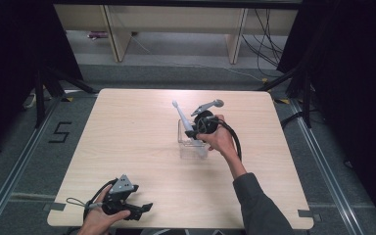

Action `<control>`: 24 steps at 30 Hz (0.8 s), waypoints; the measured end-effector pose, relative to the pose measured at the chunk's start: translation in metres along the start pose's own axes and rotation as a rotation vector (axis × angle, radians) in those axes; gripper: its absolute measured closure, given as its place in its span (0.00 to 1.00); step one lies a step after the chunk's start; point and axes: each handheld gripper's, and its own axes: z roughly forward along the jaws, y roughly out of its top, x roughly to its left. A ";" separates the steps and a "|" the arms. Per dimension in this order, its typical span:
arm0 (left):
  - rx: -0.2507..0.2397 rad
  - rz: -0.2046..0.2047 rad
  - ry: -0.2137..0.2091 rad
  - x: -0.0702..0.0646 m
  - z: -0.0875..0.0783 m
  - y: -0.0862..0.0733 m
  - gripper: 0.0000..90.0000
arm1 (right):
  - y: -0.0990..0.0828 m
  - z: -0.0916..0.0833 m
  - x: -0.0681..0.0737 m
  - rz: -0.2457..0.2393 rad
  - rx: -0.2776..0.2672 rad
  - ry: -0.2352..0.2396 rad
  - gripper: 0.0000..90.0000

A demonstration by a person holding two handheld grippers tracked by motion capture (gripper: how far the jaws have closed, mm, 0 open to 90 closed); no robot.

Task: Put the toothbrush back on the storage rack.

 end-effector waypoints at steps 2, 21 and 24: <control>-0.001 0.003 0.002 0.000 0.000 0.000 0.16 | 0.000 0.003 -0.001 -0.023 0.001 -0.010 0.74; 0.001 -0.002 -0.003 0.000 0.000 0.000 0.16 | 0.003 0.010 -0.002 0.022 0.057 -0.024 0.72; 0.003 -0.001 -0.004 0.000 0.000 0.000 0.16 | 0.003 0.010 -0.002 0.011 0.043 -0.029 0.69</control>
